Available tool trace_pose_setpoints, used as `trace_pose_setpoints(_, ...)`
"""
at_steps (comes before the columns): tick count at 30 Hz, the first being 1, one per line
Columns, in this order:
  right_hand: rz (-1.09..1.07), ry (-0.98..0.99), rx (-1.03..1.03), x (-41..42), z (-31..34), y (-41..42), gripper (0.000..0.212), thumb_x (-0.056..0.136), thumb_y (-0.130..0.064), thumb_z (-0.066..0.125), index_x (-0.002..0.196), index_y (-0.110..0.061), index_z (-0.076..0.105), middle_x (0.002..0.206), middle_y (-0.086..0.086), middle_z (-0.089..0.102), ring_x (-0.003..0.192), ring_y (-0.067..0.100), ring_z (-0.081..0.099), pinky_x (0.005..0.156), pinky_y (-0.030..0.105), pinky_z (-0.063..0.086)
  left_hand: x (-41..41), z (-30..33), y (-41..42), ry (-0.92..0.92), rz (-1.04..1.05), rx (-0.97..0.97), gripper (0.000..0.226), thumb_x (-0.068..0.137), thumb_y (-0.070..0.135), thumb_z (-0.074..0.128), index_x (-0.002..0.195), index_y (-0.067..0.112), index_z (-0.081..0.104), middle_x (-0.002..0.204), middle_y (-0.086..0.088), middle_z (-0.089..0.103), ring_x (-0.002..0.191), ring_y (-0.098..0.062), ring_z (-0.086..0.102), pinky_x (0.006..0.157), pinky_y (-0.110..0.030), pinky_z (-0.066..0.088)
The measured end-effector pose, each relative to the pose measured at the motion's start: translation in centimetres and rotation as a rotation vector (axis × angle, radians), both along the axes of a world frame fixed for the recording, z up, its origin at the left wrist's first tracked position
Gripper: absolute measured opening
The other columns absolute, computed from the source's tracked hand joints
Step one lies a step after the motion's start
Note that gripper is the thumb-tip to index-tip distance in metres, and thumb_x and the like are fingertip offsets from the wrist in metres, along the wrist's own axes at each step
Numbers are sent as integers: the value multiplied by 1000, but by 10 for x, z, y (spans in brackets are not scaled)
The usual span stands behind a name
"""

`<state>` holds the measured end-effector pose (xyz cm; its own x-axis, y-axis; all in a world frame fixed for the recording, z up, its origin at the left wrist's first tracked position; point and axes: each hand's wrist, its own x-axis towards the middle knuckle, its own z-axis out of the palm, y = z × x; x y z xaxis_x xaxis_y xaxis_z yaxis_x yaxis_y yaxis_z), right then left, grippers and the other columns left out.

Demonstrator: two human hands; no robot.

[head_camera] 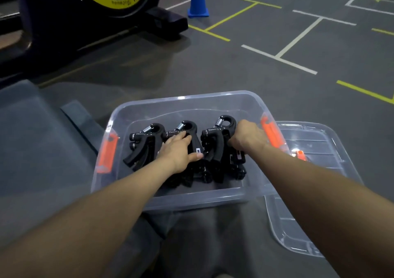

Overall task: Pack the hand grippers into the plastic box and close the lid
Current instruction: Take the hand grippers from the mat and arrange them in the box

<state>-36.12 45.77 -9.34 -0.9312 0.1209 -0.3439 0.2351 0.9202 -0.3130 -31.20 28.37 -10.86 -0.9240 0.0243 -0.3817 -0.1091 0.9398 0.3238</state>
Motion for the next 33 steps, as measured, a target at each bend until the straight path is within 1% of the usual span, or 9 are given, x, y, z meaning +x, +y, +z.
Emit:
trace_pose_setpoints(3,-7,-11,-28,-1,-2,-4,9,80,-9,54,89,-11,56,106,13,68,97,32,67,71,32,49,0,1,2,-32,-23,-29,74,91,48,48,150,18,15,160,1,2,148,-24,3,121,-45,8)
trace_pose_setpoints(5,-17,-12,-36,-1,-4,-8,6,80,-8,55,83,-12,52,105,13,68,96,32,67,71,31,49,1,4,2,-54,-36,-26,73,92,46,46,150,18,12,161,1,-1,149,-23,0,121,-45,6)
trace_pose_setpoints(10,-85,19,-120,3,-12,-11,19,86,-12,54,103,-6,58,115,15,63,107,34,62,80,34,48,1,7,4,-84,-53,-27,72,94,45,44,151,18,9,160,1,-5,149,-22,-3,120,-46,5)
trace_pose_setpoints(13,-60,-7,-118,6,-14,-11,22,85,-9,58,106,-5,58,115,16,63,107,34,62,80,34,48,2,7,4,-92,-55,-30,71,94,45,43,151,18,9,160,2,-5,149,-22,-3,120,-46,4)
trace_pose_setpoints(16,-42,-15,-106,8,-15,-11,27,84,-9,63,110,-5,57,118,16,63,108,34,62,85,37,50,1,7,4,-100,-57,-34,71,94,45,42,151,18,9,160,2,-6,149,-22,-3,121,-46,4)
trace_pose_setpoints(19,-38,-6,-110,8,-14,-11,26,84,-8,62,110,-4,58,118,16,63,108,35,62,85,37,50,1,8,4,-107,-60,-39,71,94,46,42,151,18,8,160,2,-6,149,-22,-4,120,-46,4)
trace_pose_setpoints(24,-19,38,-83,12,-15,-14,23,86,-8,52,108,-4,58,116,16,63,108,36,61,83,37,49,1,7,3,-115,-61,-45,71,94,46,42,151,19,8,160,2,-6,149,-22,-4,121,-45,4)
trace_pose_setpoints(30,-6,-16,-129,14,-9,-7,22,83,-9,63,104,-4,60,113,17,65,104,33,64,80,34,50,-1,9,3,-133,-66,-69,73,94,47,41,151,18,6,160,2,-7,149,-23,-3,121,-45,6)
trace_pose_setpoints(33,27,-80,-162,20,1,-4,24,81,-12,65,104,-5,61,112,16,66,103,31,65,79,33,50,2,12,7,-123,-50,-74,71,95,44,42,151,15,9,160,1,-1,149,-23,0,122,-41,9)
